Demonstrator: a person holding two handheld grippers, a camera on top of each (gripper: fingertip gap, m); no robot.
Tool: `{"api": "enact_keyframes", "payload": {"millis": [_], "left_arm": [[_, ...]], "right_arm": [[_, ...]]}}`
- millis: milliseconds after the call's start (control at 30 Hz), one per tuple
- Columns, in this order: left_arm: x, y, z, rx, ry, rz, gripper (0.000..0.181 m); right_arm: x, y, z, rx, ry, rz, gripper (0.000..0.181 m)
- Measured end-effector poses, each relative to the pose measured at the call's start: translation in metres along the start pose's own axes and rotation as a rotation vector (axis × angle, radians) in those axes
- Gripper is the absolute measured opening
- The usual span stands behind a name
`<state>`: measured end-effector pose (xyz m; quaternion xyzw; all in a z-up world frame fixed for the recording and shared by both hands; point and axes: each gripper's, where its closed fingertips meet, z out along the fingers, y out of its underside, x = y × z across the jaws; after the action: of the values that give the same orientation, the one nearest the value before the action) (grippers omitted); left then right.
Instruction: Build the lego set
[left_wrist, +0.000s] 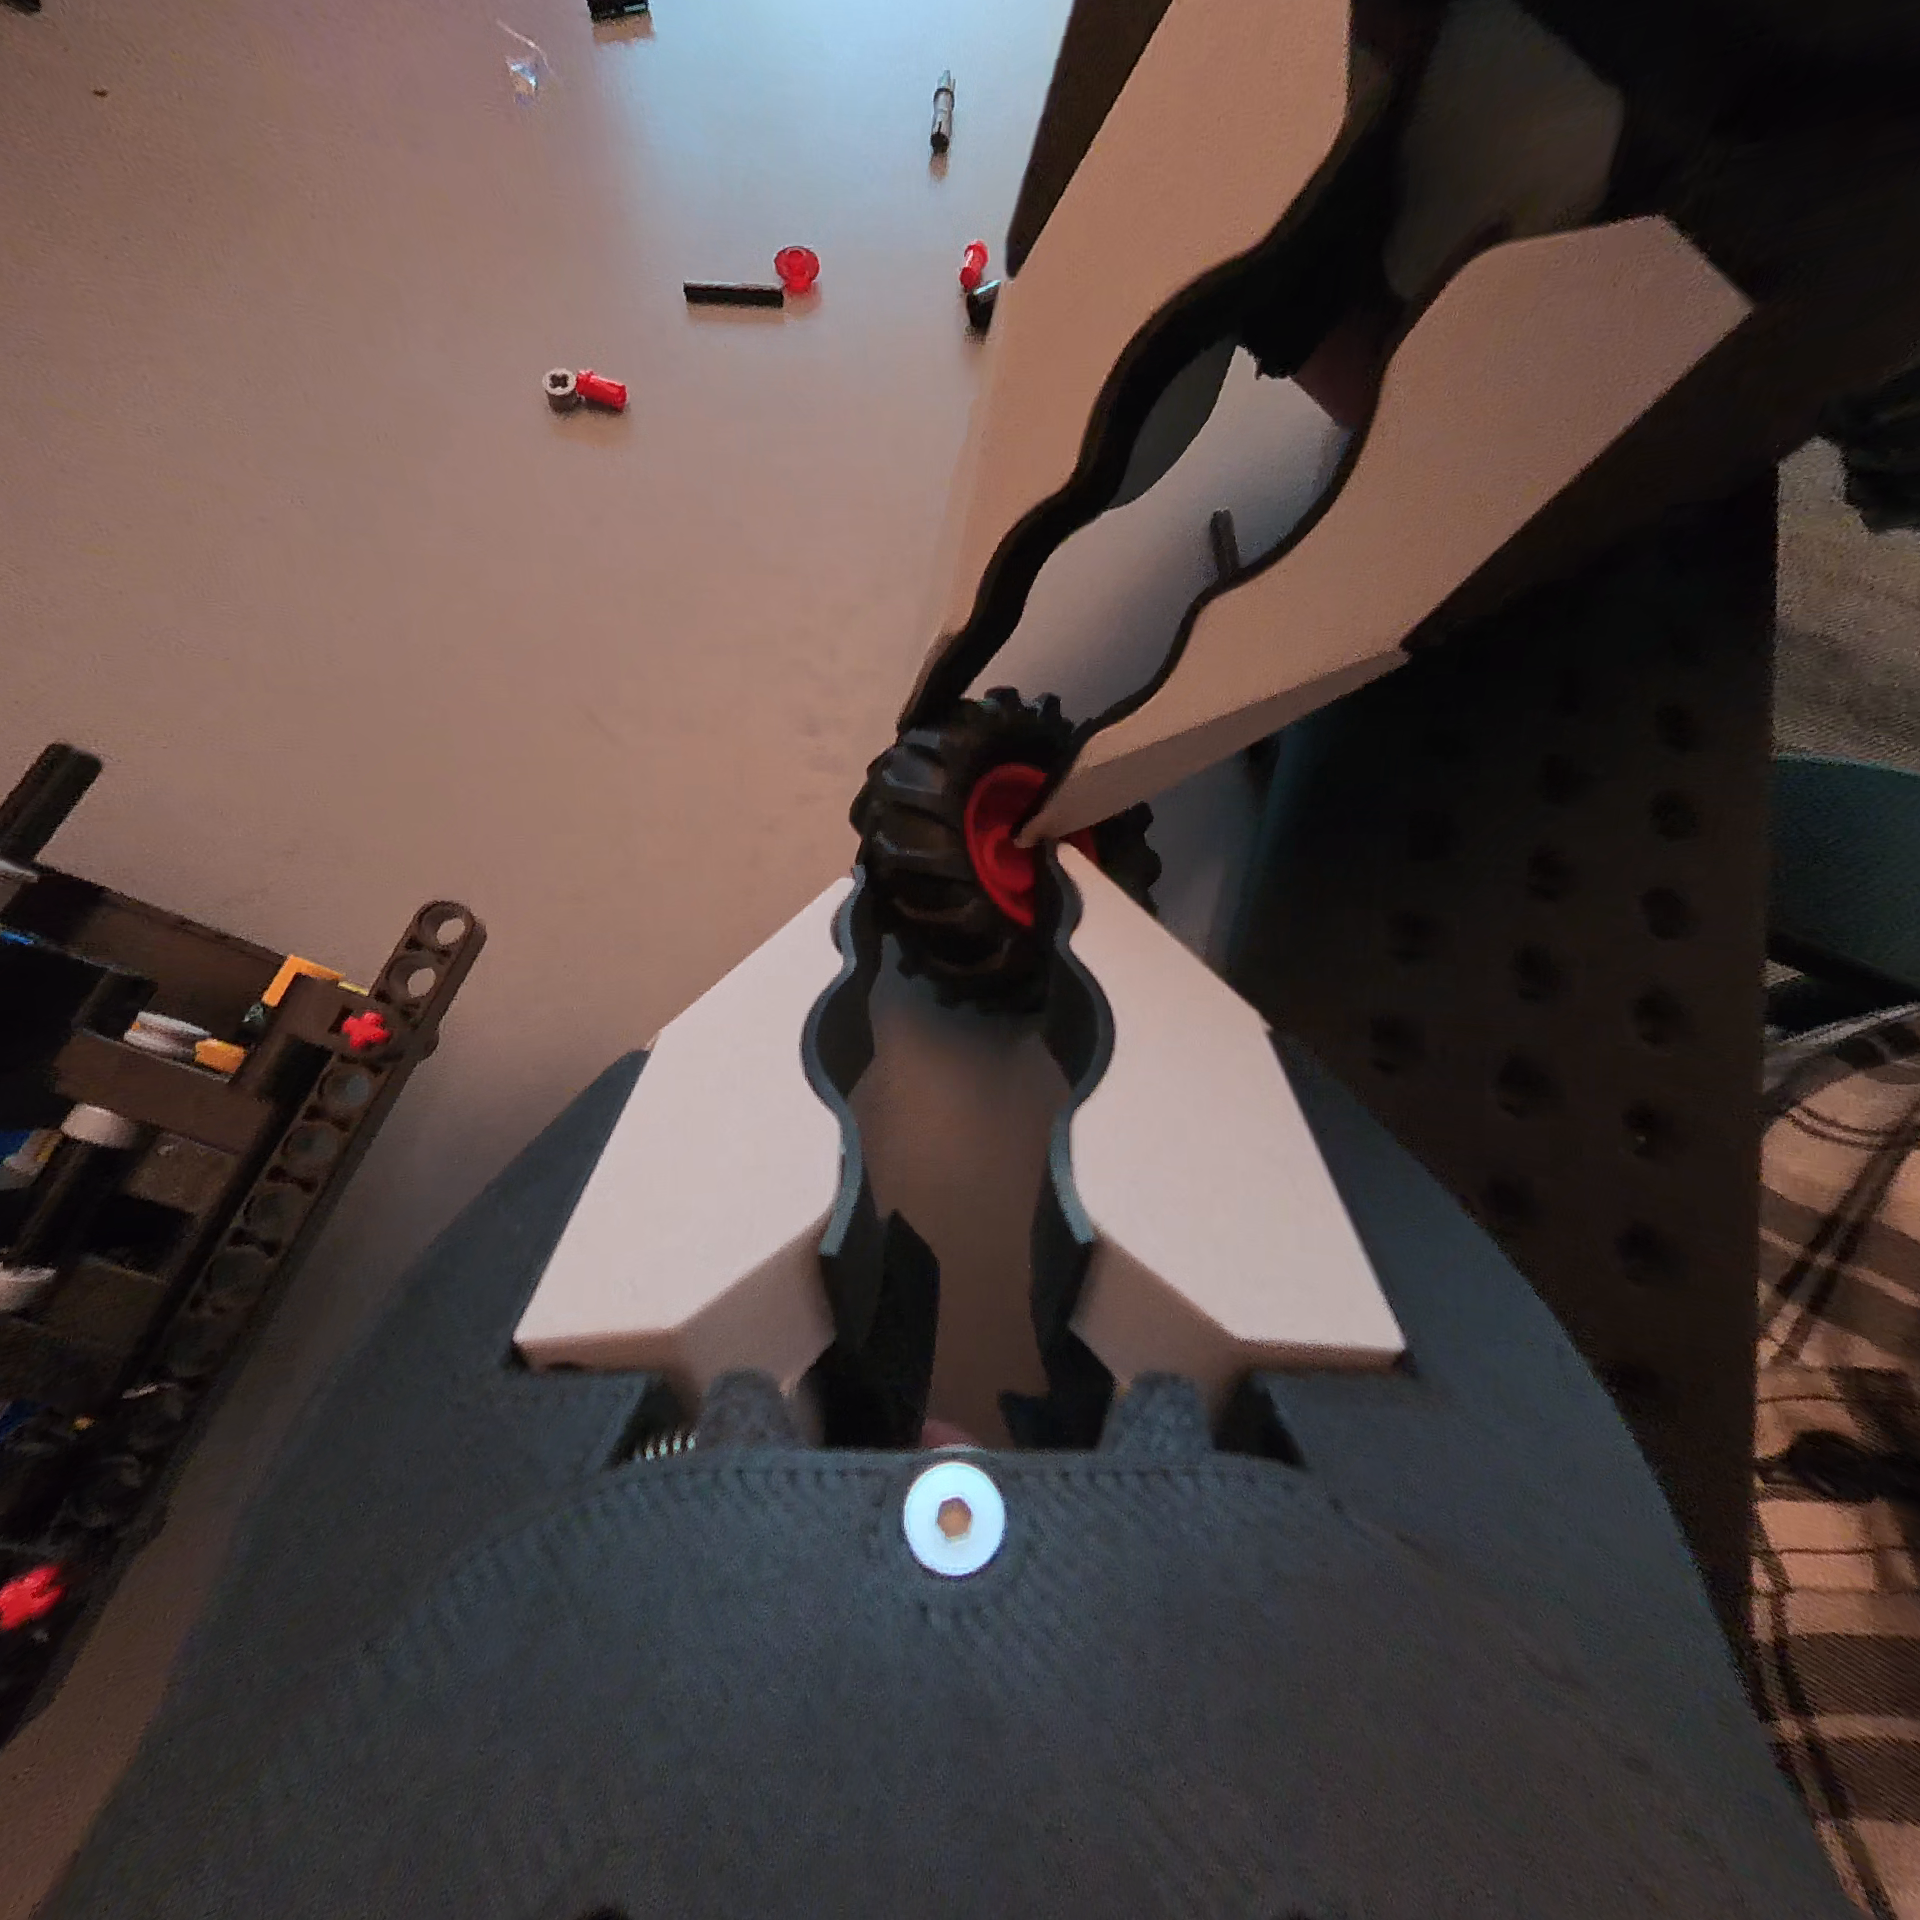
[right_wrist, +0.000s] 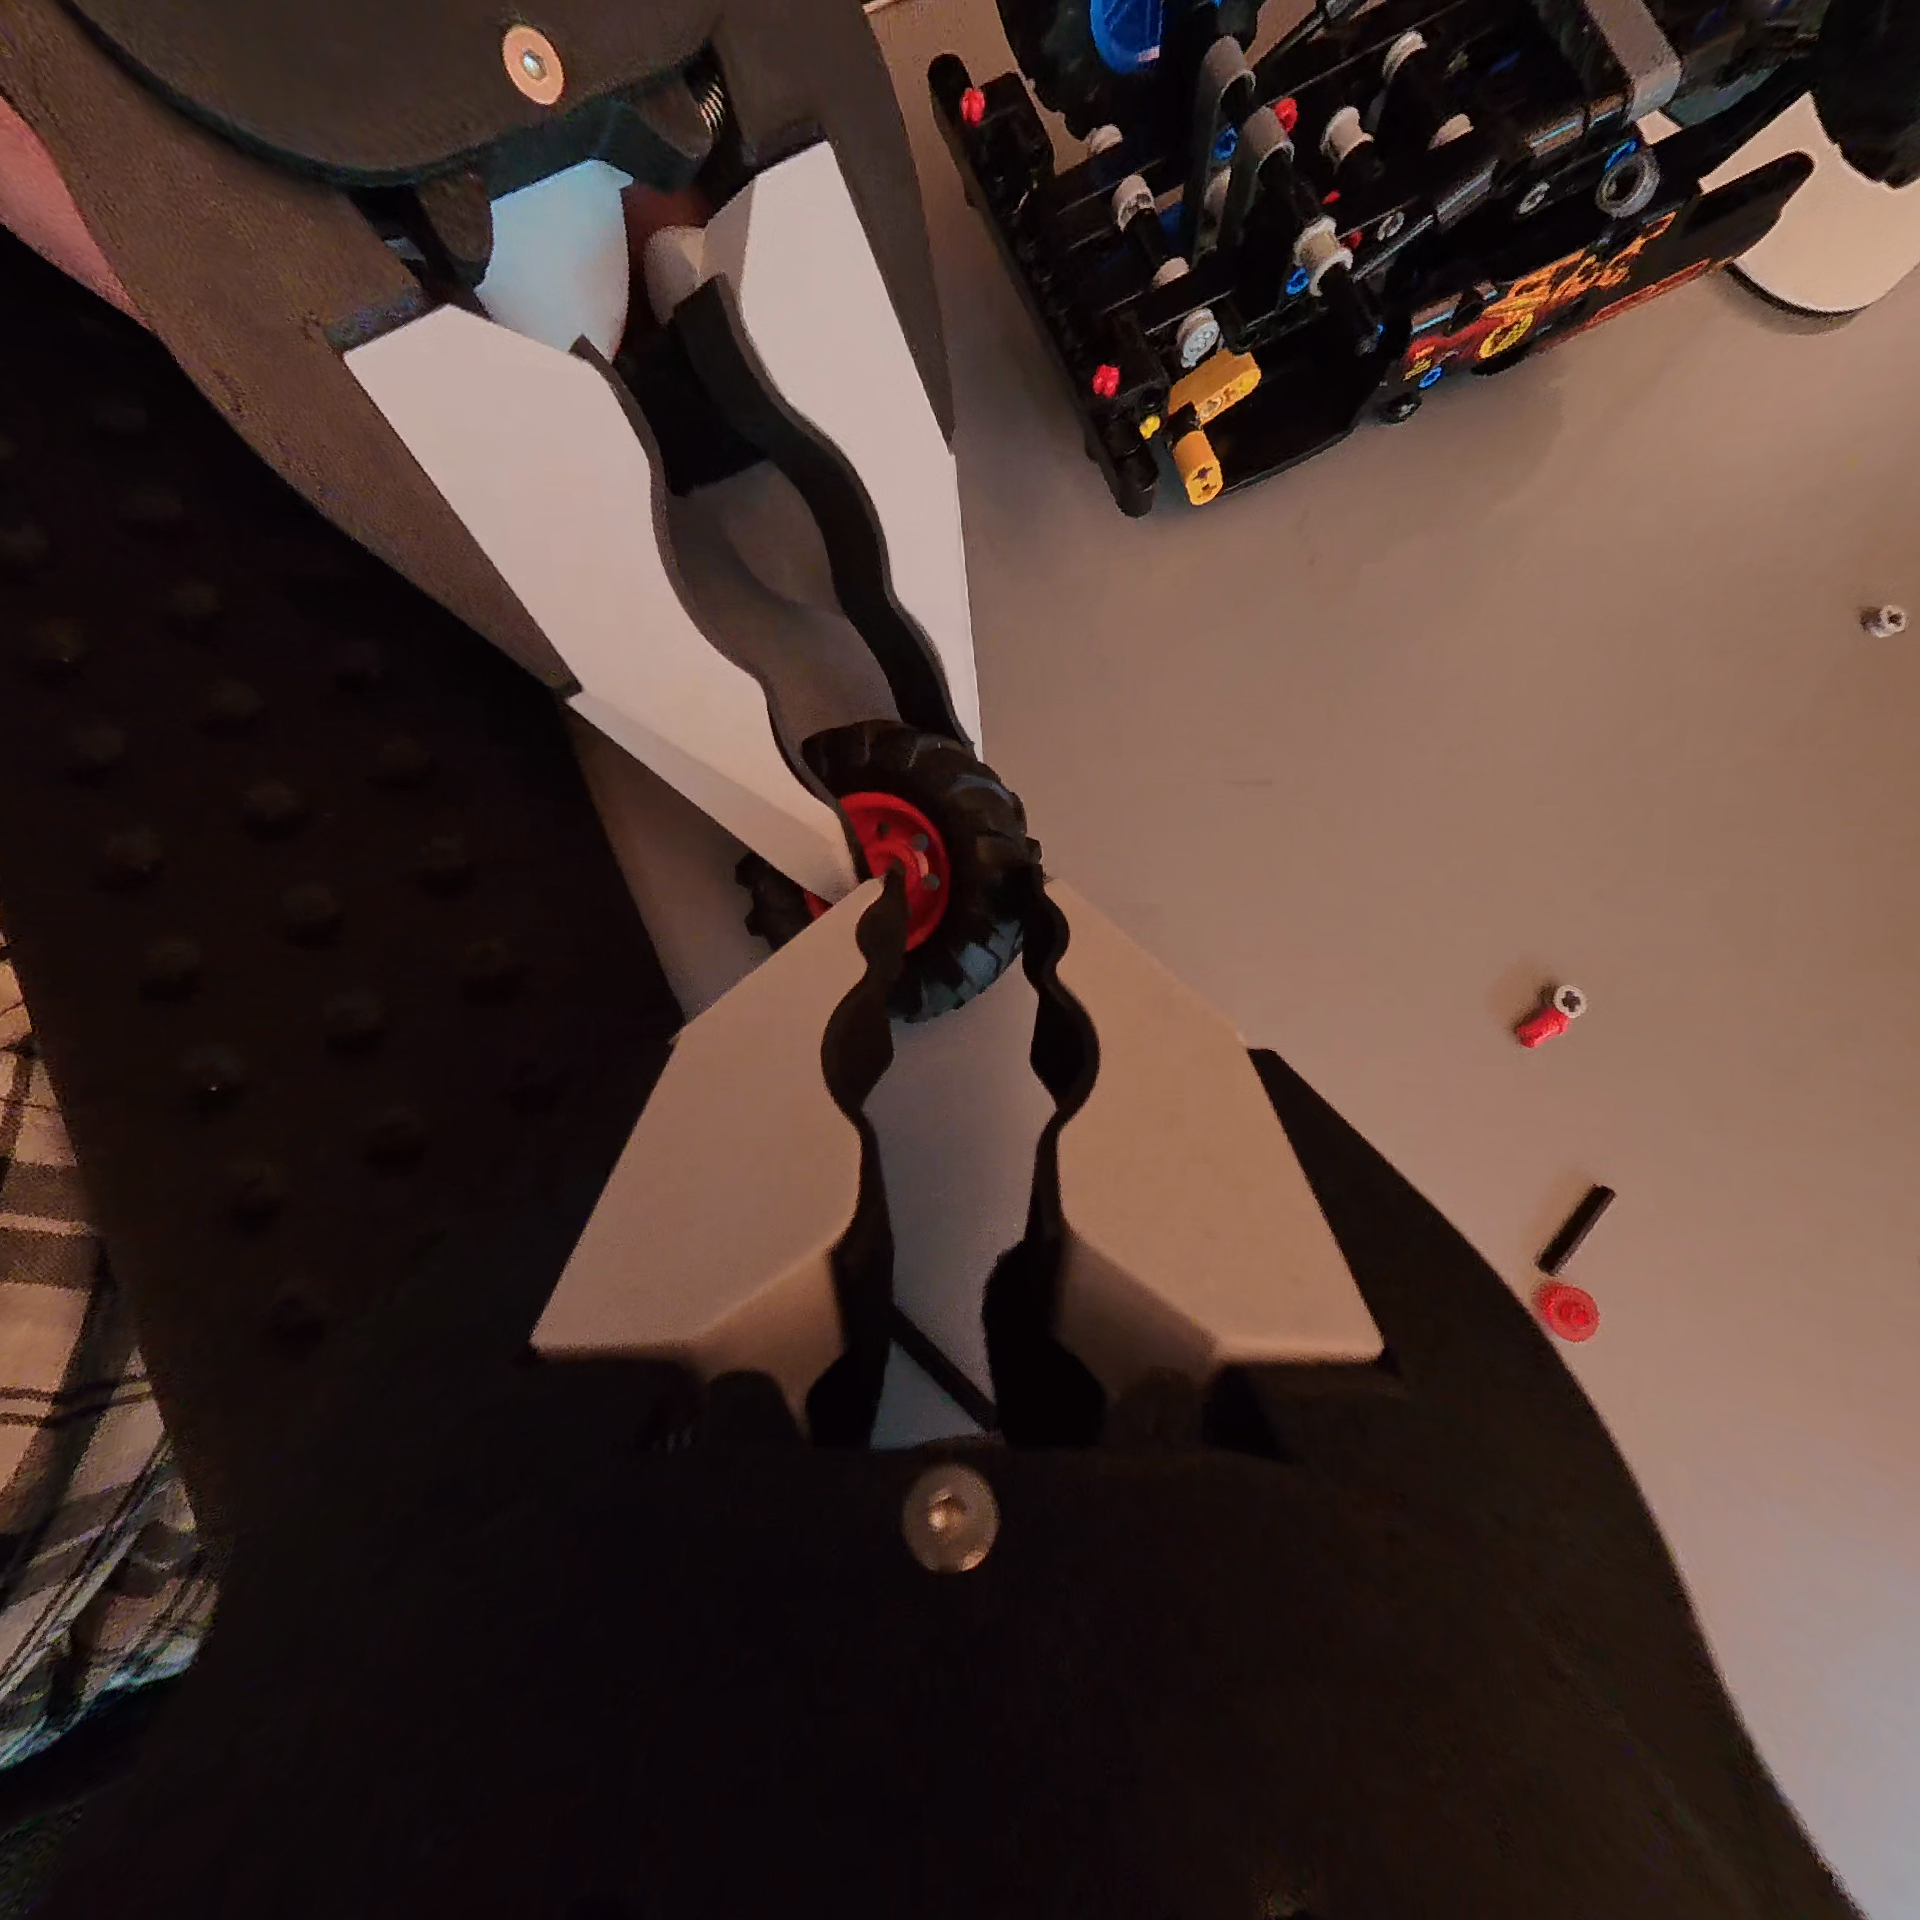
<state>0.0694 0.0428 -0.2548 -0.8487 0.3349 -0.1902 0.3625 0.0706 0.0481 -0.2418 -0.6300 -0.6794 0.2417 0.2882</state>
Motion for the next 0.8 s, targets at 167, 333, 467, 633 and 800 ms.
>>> {"api": "enact_keyframes", "payload": {"millis": [167,333,467,633,800], "left_arm": [[-0.001,0.000,0.000,0.005,-0.047,0.046,0.029],[0.000,-0.005,-0.003,0.039,-0.016,0.032,0.033],[0.004,-0.004,-0.006,0.051,0.030,0.015,0.034],[0.006,-0.002,-0.008,0.057,0.084,-0.028,0.034],[0.004,-0.004,-0.006,0.048,0.061,-0.053,0.033]], "right_arm": [[0.000,-0.001,0.001,-0.041,0.022,-0.021,0.019],[0.001,-0.003,-0.004,0.043,0.016,0.006,0.019],[-0.003,-0.005,-0.008,0.091,0.003,0.016,0.021],[-0.004,-0.004,-0.008,0.094,-0.011,0.017,0.020],[-0.001,0.001,-0.014,0.082,-0.003,0.052,0.025]]}}
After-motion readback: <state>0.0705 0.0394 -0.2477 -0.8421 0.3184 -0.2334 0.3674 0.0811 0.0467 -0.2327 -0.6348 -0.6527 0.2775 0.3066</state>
